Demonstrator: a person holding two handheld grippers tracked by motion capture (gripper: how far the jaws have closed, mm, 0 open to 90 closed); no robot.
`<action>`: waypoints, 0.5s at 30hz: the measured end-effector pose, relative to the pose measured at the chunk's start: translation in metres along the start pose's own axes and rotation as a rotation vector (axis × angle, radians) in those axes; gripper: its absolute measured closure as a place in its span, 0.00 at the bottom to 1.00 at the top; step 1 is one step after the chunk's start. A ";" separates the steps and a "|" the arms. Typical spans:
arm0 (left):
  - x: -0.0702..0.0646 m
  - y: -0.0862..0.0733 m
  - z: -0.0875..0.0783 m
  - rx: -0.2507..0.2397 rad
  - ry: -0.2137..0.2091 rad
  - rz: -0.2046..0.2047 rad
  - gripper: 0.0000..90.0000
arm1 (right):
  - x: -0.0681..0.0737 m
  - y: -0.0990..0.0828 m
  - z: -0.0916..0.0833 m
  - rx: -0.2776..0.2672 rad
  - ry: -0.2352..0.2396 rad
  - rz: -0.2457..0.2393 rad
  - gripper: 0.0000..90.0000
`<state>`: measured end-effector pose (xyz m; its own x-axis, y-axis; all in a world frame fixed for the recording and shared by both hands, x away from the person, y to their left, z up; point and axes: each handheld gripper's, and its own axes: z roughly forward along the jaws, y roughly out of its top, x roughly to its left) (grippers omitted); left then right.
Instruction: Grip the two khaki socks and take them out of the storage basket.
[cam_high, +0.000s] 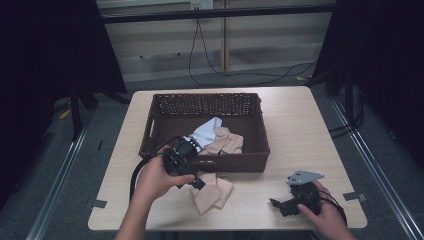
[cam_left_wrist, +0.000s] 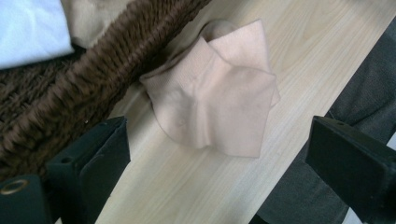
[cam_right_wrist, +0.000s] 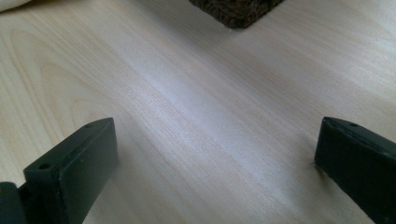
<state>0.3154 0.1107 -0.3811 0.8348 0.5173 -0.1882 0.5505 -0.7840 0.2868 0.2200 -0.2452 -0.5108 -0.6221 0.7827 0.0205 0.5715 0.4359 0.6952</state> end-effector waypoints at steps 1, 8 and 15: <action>0.001 -0.002 0.001 -0.008 0.000 0.003 0.06 | 0.000 0.000 0.000 0.001 0.001 0.002 0.00; 0.005 -0.020 0.009 -0.016 -0.034 0.018 0.03 | 0.000 0.000 0.000 0.001 0.001 0.002 0.00; 0.010 -0.040 0.024 -0.036 -0.045 0.040 0.02 | 0.000 0.000 0.000 0.001 0.000 0.001 0.00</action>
<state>0.3017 0.1389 -0.4169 0.8559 0.4689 -0.2181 0.5168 -0.7907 0.3281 0.2199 -0.2452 -0.5108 -0.6216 0.7830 0.0217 0.5728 0.4354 0.6945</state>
